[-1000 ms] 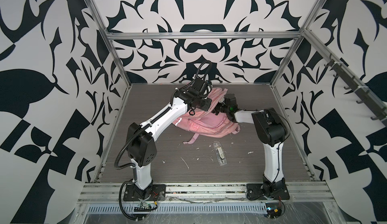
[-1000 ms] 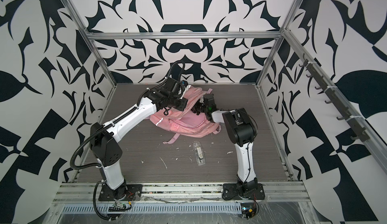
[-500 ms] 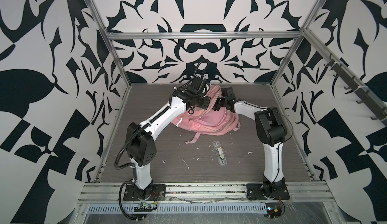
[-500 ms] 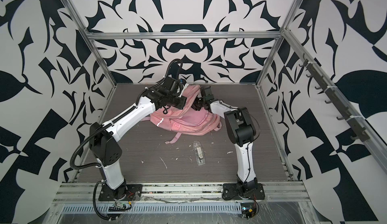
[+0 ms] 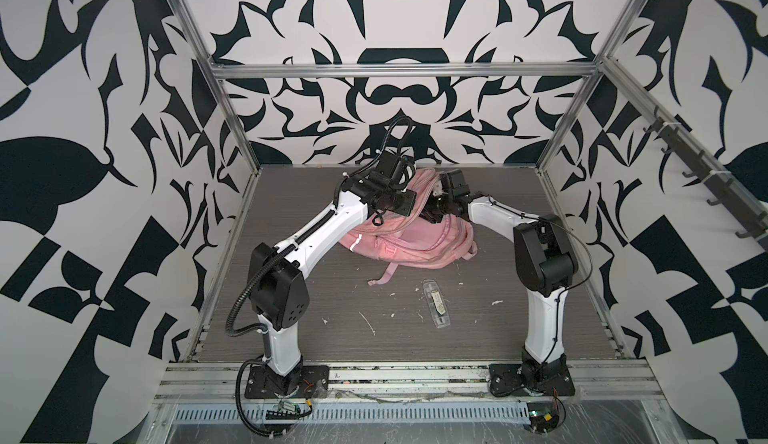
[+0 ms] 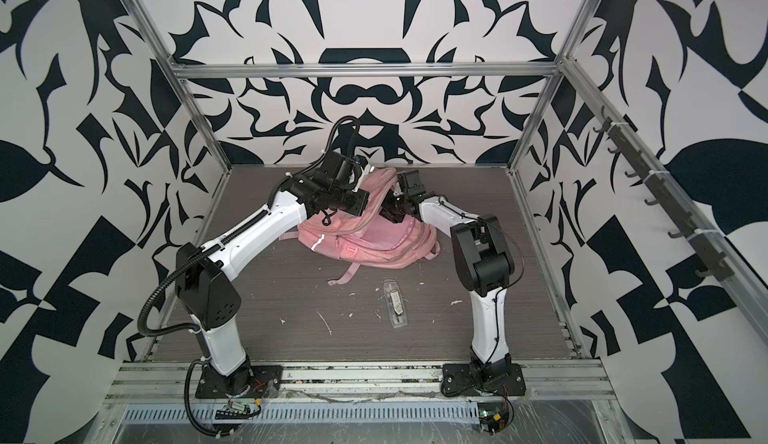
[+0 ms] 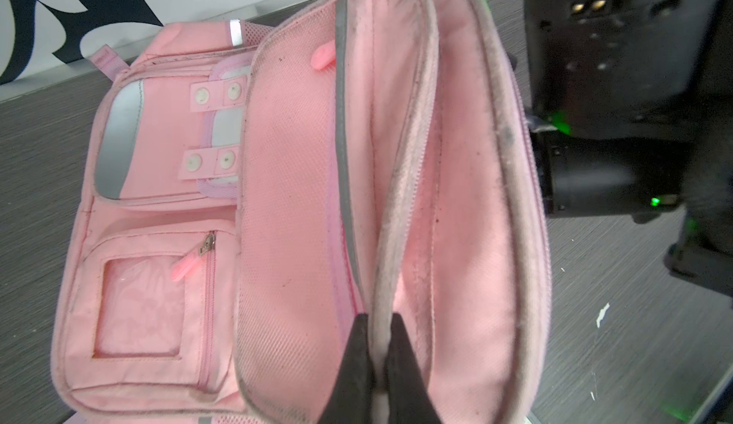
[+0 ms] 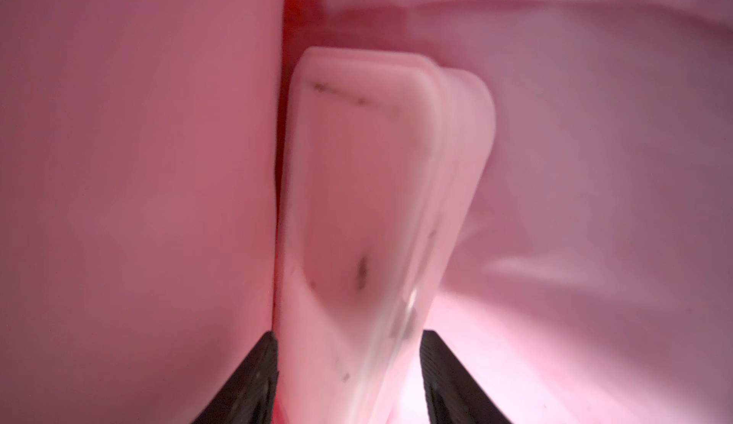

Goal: Pack the student bag
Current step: 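Insert the pencil case into the open backpack with the right gripper, then open the right gripper and withdraw it from the bag while the left releases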

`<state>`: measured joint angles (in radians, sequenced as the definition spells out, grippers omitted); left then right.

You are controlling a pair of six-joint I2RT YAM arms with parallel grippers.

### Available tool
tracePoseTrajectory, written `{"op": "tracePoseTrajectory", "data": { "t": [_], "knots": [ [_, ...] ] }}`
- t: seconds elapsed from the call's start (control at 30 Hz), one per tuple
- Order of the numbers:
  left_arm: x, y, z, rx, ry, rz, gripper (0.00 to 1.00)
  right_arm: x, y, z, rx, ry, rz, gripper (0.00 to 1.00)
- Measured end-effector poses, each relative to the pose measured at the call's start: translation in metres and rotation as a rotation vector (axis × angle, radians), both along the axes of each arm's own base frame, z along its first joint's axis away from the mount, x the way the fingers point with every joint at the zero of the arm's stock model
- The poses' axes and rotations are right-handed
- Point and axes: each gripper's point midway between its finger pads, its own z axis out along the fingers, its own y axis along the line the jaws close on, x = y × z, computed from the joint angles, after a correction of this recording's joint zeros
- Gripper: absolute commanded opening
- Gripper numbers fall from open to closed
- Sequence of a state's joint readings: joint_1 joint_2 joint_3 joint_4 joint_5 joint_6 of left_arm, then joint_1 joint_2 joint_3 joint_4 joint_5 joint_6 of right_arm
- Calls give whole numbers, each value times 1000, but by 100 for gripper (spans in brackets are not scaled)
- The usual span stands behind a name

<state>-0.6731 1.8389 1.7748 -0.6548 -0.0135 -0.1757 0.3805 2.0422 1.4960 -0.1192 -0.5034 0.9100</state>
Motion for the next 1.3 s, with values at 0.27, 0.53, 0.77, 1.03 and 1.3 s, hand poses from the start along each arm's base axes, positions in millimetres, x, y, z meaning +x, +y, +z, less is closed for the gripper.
{"op": "tracePoseTrajectory", "data": {
  "t": [0.27,0.53,0.77,1.03,1.3],
  "knots": [
    [0,0,0,-10,5,7,0,-1,8,0,19,-6,19,54],
    [0,-2,1,-18,7,5,0,10,25,1,139,-31,29,43],
    [0,-2,1,-21,11,6,0,8,31,3,233,-60,35,40],
    [0,-4,-3,-25,25,5,0,-18,12,8,73,-62,74,44],
    [13,-27,-14,-70,75,-12,0,-69,-36,25,-161,-112,87,44]
  ]
}}
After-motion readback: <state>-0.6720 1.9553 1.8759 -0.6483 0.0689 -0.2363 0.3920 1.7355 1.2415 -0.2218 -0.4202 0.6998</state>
